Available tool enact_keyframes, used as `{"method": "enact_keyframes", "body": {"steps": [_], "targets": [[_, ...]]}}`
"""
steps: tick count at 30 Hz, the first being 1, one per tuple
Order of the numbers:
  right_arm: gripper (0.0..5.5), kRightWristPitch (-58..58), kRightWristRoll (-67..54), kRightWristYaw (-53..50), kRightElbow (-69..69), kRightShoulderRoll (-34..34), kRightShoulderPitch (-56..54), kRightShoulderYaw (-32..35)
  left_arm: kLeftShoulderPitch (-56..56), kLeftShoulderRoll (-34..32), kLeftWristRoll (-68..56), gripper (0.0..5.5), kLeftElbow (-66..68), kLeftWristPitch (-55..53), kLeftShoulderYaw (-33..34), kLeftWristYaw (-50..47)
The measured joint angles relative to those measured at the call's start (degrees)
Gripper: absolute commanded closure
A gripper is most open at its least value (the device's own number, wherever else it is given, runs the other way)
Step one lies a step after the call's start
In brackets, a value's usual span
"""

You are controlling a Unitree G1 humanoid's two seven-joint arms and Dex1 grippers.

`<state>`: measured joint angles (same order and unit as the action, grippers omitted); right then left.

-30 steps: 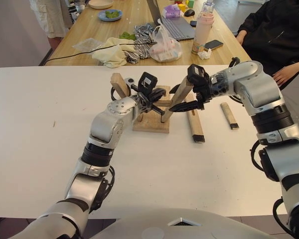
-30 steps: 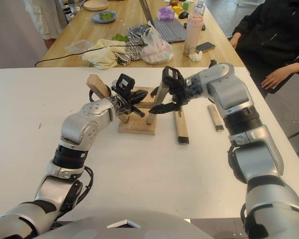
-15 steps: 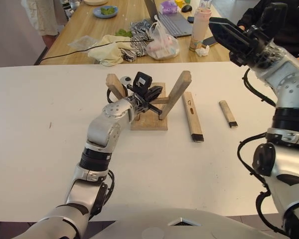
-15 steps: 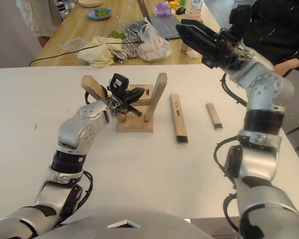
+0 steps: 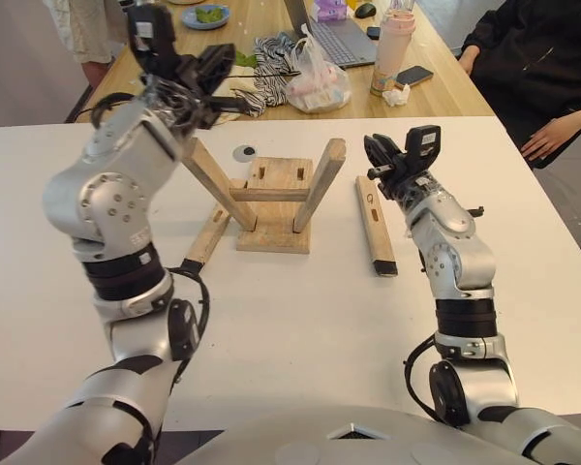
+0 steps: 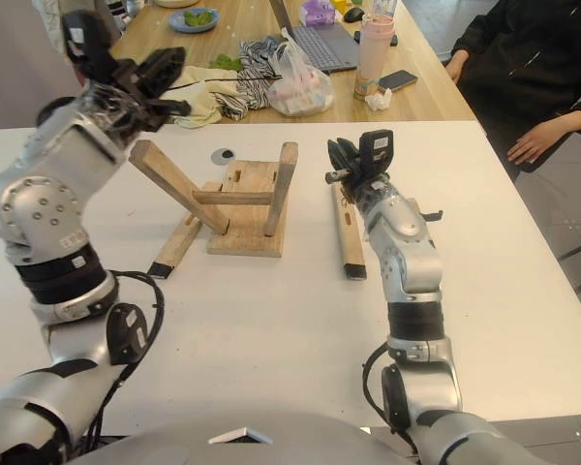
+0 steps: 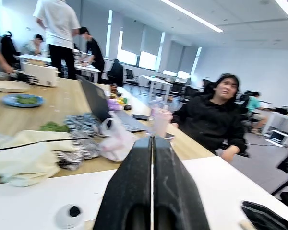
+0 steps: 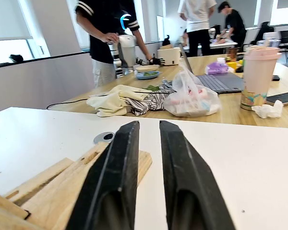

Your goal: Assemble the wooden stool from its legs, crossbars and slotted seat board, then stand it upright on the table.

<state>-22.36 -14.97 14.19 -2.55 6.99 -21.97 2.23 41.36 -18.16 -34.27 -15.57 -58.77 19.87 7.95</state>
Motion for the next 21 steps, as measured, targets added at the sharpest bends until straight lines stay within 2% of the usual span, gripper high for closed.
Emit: {"method": "enact_keyframes", "body": {"steps": [2,6,11,16,21], "targets": [[5.48,0.4,1.2,-1.6,-1.0,-1.4,1.4,-0.4,-1.9,-4.3,0.6,5.5,1.0,-0.8,1.2,0.7],[5.48,-0.5,1.7,-3.2,-2.8,-1.8,2.4,-0.8,-7.7,-9.0,2.1,5.5,0.9,-2.5,-1.5,2.9],[5.48,-5.6,1.6,-1.9,-4.3,-1.7,2.2,-3.0,-9.8,-8.9,1.5,5.5,-2.9,-3.8,-2.7,3.2],[5.48,-9.6,1.6,1.6,-5.3,-2.0,-2.1,-9.4,-10.7,-7.7,1.5,5.5,-5.2,-4.7,-1.7,1.3],[5.48,-10.4,1.8,3.1,-5.2,-1.8,-4.3,-10.9,-10.8,-6.4,1.4,5.5,-5.4,-4.0,0.2,0.0]]}}
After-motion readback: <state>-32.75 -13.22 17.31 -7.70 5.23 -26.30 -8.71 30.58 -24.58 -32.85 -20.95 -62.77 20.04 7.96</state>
